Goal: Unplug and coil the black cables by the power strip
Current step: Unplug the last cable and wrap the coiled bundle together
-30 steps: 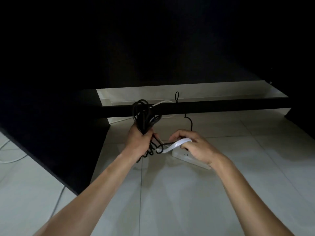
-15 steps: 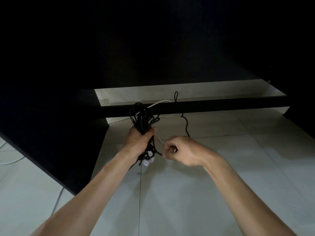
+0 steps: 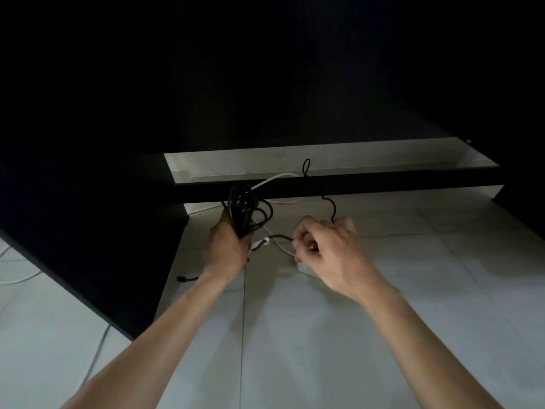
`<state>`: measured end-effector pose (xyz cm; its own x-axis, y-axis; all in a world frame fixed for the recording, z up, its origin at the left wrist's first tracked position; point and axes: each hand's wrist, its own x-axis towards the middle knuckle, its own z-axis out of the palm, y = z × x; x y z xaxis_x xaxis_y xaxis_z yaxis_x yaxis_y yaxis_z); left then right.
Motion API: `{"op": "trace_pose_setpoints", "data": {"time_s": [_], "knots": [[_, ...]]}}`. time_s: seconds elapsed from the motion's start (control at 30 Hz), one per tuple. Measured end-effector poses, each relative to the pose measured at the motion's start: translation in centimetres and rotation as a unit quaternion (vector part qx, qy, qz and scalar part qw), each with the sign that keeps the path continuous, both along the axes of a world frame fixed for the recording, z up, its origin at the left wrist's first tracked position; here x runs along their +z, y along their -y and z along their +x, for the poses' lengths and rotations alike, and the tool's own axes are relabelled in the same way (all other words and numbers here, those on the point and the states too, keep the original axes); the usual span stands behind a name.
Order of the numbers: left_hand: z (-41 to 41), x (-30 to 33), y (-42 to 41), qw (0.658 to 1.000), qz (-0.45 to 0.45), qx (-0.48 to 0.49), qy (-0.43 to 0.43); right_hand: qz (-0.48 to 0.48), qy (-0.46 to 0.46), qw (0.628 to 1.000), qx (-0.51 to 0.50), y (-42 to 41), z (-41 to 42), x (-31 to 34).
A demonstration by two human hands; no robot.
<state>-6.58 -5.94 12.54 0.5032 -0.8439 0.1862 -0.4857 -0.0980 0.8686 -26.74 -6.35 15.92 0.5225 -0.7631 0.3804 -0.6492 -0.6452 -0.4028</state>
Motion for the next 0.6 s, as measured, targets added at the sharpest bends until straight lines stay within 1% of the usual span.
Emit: {"op": "trace_pose_setpoints", "data": {"time_s": [0.03,0.07,0.1,0.13,0.17,0.2,0.27,0.33,0.43,0.5,0.53,0.6], "knots": [[0.0,0.2,0.1,0.999,-0.007,0.026,-0.019,0.032,-0.010,0.999,0.020,-0.2,-0.2,-0.2],[0.1,0.6,0.2,0.997,-0.007,0.056,-0.061,0.068,-0.028,0.996,0.040,-0.4,-0.4,-0.2],[0.2,1.1,0.4,0.987,-0.007,0.079,-0.143,0.101,-0.058,0.992,0.052,-0.7,-0.6,-0.3],[0.3,1.6,0.5,0.963,-0.010,0.085,-0.255,0.123,-0.096,0.986,0.056,-0.9,-0.7,-0.6],[0.2,2.0,0.5,0.931,-0.005,0.081,-0.356,0.135,-0.134,0.981,0.048,-1.0,-0.8,-0.9],[0.1,2.3,0.4,0.903,0.011,0.069,-0.423,0.146,-0.157,0.976,0.037,-1.1,-0.7,-1.3],[-0.5,2.6,0.1,0.869,0.059,0.016,-0.491,0.157,-0.175,0.972,0.018,-1.1,-0.3,-1.6],[-1.3,2.9,-0.3,0.850,0.095,-0.035,-0.517,0.155,-0.188,0.970,0.007,-0.9,0.0,-1.8],[-1.7,3.5,-0.5,0.842,0.107,-0.079,-0.523,0.166,-0.186,0.968,-0.010,-0.3,-0.3,-2.2],[-1.6,3.8,-0.5,0.849,0.122,-0.104,-0.503,0.189,-0.172,0.967,-0.003,0.0,-0.6,-2.5],[-1.6,3.7,-0.5,0.860,0.122,-0.110,-0.483,0.207,-0.157,0.966,0.002,0.1,-0.7,-2.5],[-2.0,3.5,-0.5,0.881,0.095,-0.104,-0.451,0.257,-0.099,0.961,0.020,0.0,-0.9,-2.3]]}}
